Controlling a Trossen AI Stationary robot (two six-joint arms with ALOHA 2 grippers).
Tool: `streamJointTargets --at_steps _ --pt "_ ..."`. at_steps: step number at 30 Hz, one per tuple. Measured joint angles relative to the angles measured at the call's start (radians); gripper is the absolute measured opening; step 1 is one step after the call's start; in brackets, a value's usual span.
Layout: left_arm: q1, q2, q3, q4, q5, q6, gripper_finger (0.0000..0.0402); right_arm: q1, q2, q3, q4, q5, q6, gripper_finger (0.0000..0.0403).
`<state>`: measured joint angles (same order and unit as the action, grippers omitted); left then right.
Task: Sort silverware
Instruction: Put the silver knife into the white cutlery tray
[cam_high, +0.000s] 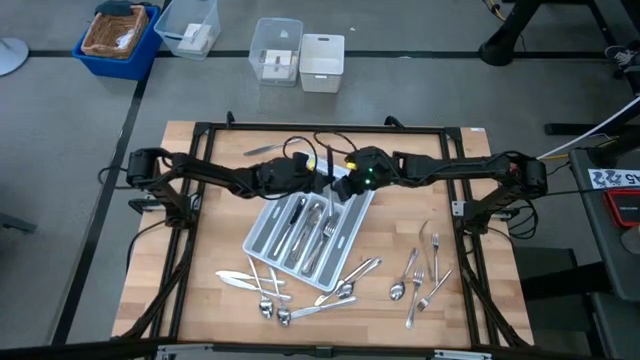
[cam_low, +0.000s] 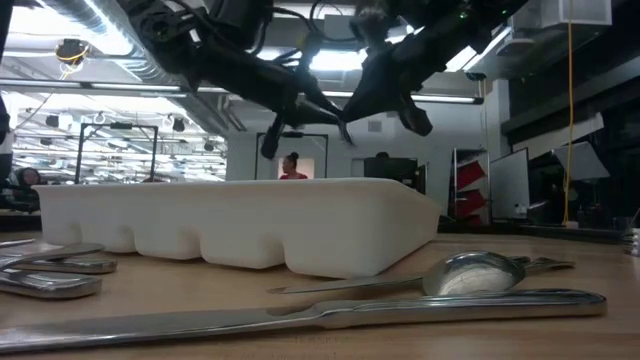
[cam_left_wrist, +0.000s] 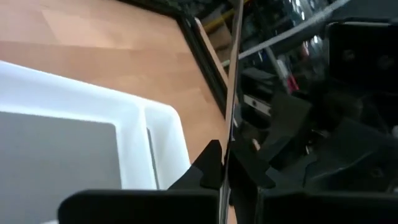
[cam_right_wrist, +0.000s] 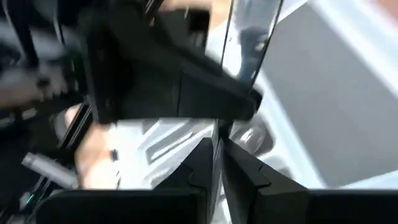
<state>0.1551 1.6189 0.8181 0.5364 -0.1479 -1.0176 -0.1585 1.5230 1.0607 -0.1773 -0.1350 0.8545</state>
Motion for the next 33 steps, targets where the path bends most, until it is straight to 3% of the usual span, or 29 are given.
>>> streamJointTargets --at_steps 6,13,19,27,33 --pt "0.033 -0.085 -0.001 -0.158 0.150 0.055 0.0003 0.003 0.000 0.000 -0.005 -0.102 -0.086 0.0035" --pt "0.020 -0.204 -0.002 -0.514 0.310 0.118 0.0003 0.002 0.000 0.000 -0.013 -0.186 -0.129 0.0035" --pt "-0.050 -0.296 -0.049 -0.716 0.307 0.143 0.0003 0.002 0.000 0.000 -0.025 -0.208 -0.131 0.0035" --pt "-0.101 -0.317 -0.198 -0.709 0.190 -0.018 0.0004 0.002 0.000 0.000 -0.033 -0.185 -0.131 0.0035" --pt "-0.102 -0.314 -0.244 -0.620 0.161 -0.030 0.0005 0.001 0.000 0.000 -0.033 -0.139 -0.132 0.0035"
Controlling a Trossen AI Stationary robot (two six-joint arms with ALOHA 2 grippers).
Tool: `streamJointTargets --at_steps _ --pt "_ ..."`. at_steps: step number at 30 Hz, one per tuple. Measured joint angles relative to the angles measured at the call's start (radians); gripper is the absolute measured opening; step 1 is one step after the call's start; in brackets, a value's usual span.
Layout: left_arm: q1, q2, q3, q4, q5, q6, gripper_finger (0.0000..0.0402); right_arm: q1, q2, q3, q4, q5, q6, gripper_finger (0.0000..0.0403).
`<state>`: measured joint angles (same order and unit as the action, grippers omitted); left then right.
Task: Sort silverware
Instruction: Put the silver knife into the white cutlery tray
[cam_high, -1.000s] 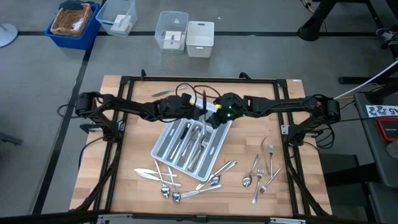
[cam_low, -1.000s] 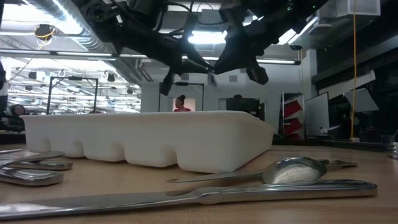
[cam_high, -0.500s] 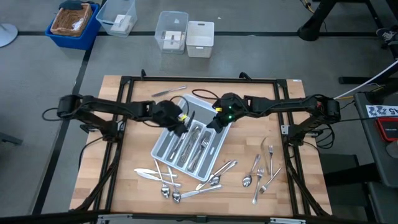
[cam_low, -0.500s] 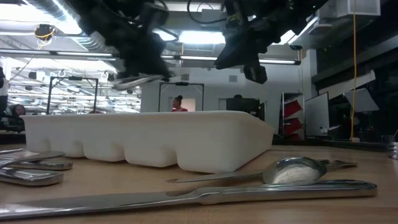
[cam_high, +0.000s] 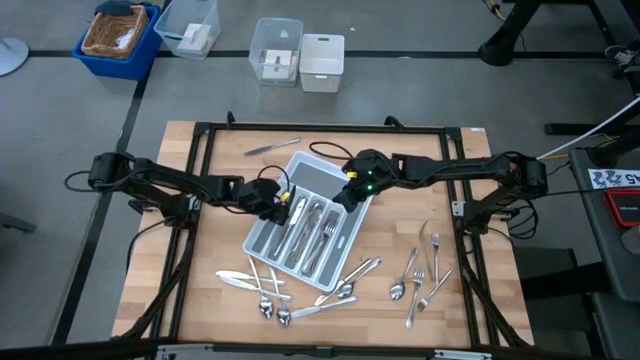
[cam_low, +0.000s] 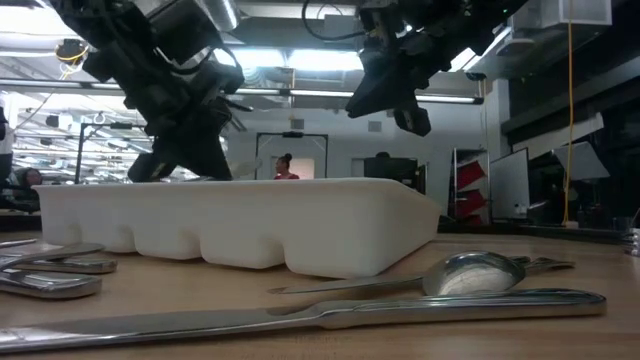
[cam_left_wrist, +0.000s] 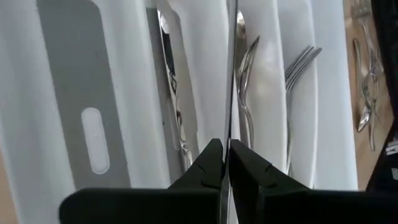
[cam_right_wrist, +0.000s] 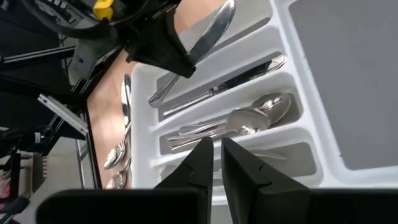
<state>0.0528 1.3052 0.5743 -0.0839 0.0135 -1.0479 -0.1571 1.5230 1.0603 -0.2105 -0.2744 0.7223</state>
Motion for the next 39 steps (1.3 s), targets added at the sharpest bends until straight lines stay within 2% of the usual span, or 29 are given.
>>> streamJointTargets --at_steps 12,21,27,32,39 --pt "0.000 0.000 0.000 -0.010 -0.018 0.035 0.0021 0.000 0.000 0.000 0.000 0.021 0.000 0.0035" --pt "0.000 0.000 0.000 -0.008 -0.018 0.068 0.0070 0.000 0.000 0.000 0.000 0.023 0.001 0.0035" --pt "0.004 -0.004 0.000 -0.010 -0.011 -0.008 0.0099 0.000 0.000 0.000 0.000 0.022 0.001 0.0035" --pt "0.039 -0.050 0.000 0.000 0.067 -0.029 0.0096 0.000 0.000 0.000 -0.001 -0.004 -0.027 0.0035" --pt "0.143 -0.178 0.000 0.029 0.074 0.005 0.0084 0.000 0.000 0.000 -0.002 -0.033 -0.073 0.0035"
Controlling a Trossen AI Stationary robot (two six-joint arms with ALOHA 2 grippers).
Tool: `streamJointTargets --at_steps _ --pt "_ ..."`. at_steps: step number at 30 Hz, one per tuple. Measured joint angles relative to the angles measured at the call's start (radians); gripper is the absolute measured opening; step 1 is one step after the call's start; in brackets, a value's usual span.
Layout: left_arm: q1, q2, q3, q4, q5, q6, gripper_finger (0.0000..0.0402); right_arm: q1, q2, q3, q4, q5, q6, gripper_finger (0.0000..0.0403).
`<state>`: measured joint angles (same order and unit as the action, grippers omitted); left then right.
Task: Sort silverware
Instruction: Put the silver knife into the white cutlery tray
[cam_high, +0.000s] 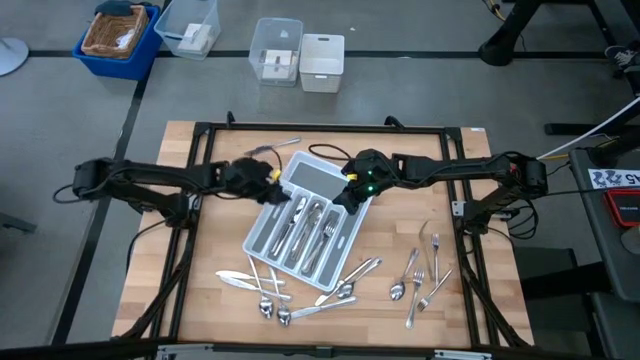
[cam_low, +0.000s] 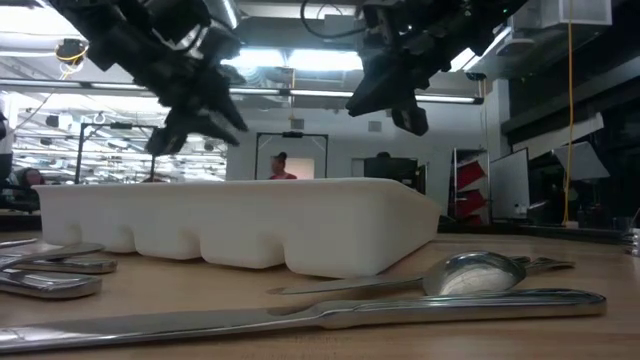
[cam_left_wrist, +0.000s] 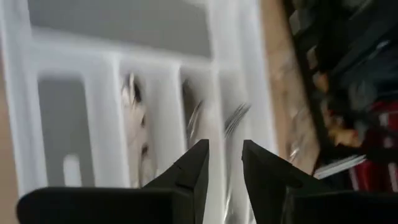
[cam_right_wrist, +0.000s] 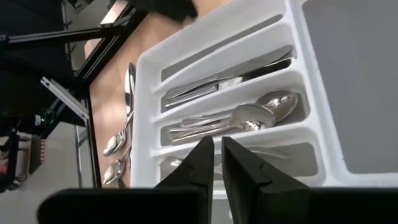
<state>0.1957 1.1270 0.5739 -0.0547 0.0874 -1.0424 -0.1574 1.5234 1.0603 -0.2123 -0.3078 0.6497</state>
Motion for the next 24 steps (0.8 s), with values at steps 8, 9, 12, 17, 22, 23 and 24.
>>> streamJointTargets --at_steps 8,9,12,17,22,23,24 --pt "0.171 -0.059 0.001 0.133 -0.164 0.226 0.0087 0.000 0.000 0.000 0.000 -0.024 -0.086 0.0035" --pt "0.193 -0.057 0.001 0.137 -0.183 0.269 0.0087 0.000 0.000 0.000 0.001 -0.025 -0.098 0.0035" --pt "0.257 -0.043 0.001 0.140 -0.227 0.397 0.0088 0.000 0.000 0.000 0.000 -0.024 -0.127 0.0035" --pt "0.360 -0.001 0.001 0.146 -0.256 0.514 0.0088 0.000 0.000 0.000 0.000 -0.017 -0.169 0.0035" --pt "0.453 0.076 0.001 0.150 -0.252 0.647 0.0089 0.000 0.000 0.000 0.000 -0.015 -0.215 0.0035" --pt "0.470 0.094 0.001 0.150 -0.243 0.674 0.0092 0.000 0.000 0.000 0.000 -0.008 -0.217 0.0035" --pt "0.487 0.112 0.001 0.150 -0.233 0.695 0.0095 0.000 0.000 0.000 0.000 -0.001 -0.217 0.0035"
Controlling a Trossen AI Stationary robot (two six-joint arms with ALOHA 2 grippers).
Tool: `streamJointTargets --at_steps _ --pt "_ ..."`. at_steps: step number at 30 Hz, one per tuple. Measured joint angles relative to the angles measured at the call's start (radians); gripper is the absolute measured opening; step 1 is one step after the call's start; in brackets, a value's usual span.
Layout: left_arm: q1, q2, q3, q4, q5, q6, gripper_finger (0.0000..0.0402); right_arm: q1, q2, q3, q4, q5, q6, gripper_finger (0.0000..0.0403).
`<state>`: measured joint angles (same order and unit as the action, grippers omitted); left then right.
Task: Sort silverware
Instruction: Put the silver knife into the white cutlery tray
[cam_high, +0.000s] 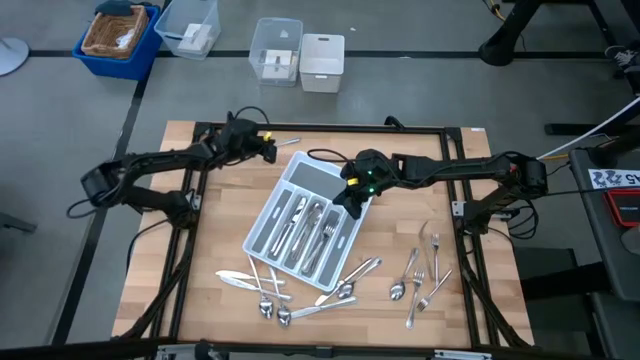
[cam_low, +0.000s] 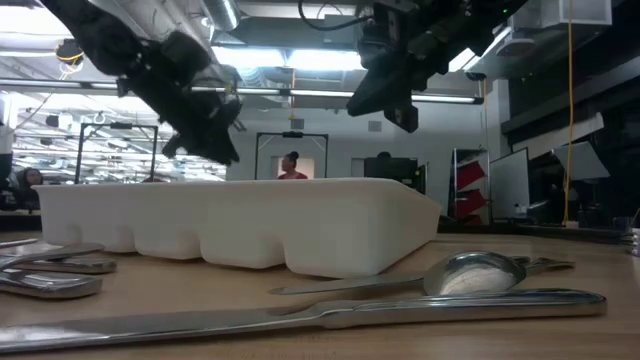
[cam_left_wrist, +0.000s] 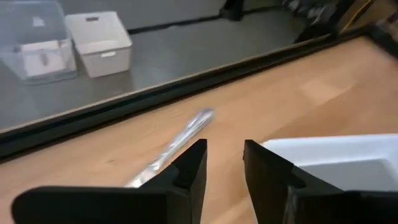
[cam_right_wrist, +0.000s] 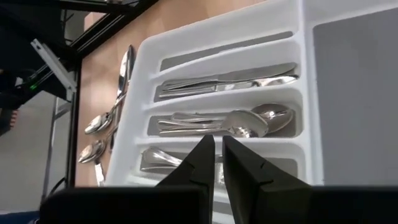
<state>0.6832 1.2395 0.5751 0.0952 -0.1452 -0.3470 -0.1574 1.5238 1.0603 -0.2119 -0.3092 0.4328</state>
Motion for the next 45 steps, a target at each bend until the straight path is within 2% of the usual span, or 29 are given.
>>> streamJointTargets --at_steps 7,11,21,25,35,40,45 --pt "0.116 0.140 0.000 0.012 0.134 0.132 0.0136 -0.015 0.000 0.000 0.005 0.027 0.031 0.0035" --pt "0.160 0.225 0.018 0.030 0.148 0.208 0.0152 -0.044 0.001 0.028 0.002 0.022 0.064 0.0035" --pt "0.204 0.380 0.130 0.031 0.208 0.433 0.0155 -0.112 0.001 0.181 -0.005 0.020 0.030 0.0035" --pt "0.204 0.425 0.156 0.020 0.260 0.476 0.0155 -0.144 0.000 0.242 -0.058 0.007 0.026 0.0035" --pt "0.226 0.492 0.162 0.012 0.262 0.506 0.0155 -0.171 0.000 0.317 -0.192 0.027 -0.046 0.0035" --pt "0.240 0.509 0.167 -0.008 0.258 0.544 0.0138 -0.171 0.000 0.318 -0.220 0.038 -0.047 0.0035" --pt "0.240 0.509 0.191 -0.094 0.244 0.593 0.0089 -0.171 0.000 0.318 -0.238 0.039 -0.047 0.0035"
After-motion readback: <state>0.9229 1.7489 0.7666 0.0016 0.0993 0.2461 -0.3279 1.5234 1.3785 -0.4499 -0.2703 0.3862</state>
